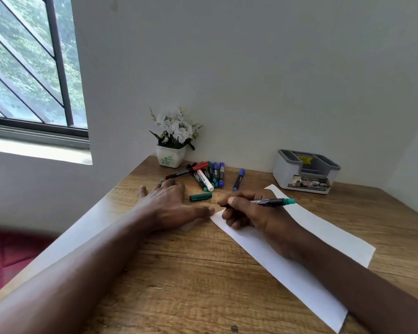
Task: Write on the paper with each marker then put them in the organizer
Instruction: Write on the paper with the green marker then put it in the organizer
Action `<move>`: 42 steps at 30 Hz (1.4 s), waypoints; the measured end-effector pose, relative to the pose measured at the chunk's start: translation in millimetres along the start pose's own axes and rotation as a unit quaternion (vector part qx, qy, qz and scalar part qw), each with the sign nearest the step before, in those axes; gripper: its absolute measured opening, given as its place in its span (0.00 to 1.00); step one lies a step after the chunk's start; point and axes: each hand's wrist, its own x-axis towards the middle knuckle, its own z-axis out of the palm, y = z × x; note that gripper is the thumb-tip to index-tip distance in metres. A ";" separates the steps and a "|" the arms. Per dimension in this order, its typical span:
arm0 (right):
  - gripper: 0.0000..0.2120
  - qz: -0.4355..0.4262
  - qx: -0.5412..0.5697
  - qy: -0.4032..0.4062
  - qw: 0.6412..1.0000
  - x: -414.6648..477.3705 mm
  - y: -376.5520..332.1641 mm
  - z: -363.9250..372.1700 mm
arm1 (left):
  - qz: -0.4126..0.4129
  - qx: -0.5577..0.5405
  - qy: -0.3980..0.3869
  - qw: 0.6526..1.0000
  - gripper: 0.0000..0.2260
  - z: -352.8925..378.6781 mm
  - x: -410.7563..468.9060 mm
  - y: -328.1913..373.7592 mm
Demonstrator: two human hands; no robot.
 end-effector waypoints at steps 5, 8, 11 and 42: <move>0.05 0.007 -0.056 0.011 0.998 0.6 -4.5 0.1 | -0.001 0.000 -0.003 1.000 0.45 -1.0 1.1 -0.3; 0.04 -0.002 -0.089 0.015 0.996 0.8 -6.6 1.1 | 0.000 -0.001 -0.002 1.000 0.45 -1.6 0.6 0.1; 0.04 -0.032 -0.115 0.016 0.993 2.2 -5.4 2.3 | -0.002 -0.003 0.000 1.000 0.45 -1.7 1.8 -0.3; 0.08 -0.097 -0.212 0.029 0.972 13.7 5.7 3.0 | -0.014 -0.016 0.005 1.000 0.46 -2.7 -0.2 2.2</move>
